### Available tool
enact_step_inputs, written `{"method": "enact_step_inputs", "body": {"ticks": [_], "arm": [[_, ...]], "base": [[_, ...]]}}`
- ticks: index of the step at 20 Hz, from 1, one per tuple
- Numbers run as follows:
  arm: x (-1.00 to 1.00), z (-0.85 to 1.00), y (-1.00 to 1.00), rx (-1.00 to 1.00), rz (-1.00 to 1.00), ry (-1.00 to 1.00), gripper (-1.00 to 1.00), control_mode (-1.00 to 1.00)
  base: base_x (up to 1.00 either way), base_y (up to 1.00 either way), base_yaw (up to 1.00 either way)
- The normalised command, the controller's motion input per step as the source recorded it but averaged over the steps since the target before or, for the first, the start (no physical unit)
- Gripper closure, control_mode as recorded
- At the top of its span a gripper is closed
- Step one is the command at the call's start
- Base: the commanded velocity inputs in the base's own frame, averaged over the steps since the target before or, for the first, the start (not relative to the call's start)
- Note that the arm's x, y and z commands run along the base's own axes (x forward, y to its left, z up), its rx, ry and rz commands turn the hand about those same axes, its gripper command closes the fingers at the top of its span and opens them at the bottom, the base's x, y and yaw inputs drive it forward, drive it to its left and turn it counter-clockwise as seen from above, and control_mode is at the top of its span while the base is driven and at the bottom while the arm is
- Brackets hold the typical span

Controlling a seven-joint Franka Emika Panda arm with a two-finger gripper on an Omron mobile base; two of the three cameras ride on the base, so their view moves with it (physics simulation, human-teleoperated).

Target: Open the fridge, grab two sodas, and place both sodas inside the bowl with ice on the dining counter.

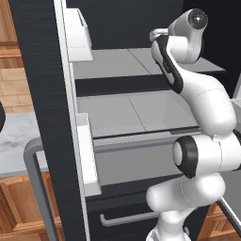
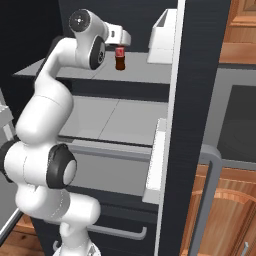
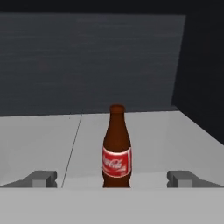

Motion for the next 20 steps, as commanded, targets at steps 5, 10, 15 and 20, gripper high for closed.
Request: {"method": "enact_step_inputs", "body": {"ticks": [5, 10, 15, 20], "arm": [[0.29, -0.17, 0.00, 0.00, 0.00, 0.04, -1.00, -1.00], [0.31, -0.16, 0.00, 0.00, 0.00, 0.06, -1.00, -1.00], [0.31, -0.17, 0.00, 0.00, 0.00, 0.05, -1.00, -1.00], [0.32, -0.16, -0.04, 0.00, 0.00, 0.04, -1.00, -1.00]], "base": [[0.00, 0.00, 0.00], [0.00, 0.00, 0.00], [0.00, 0.00, 0.00], [0.00, 0.00, 0.00]]}}
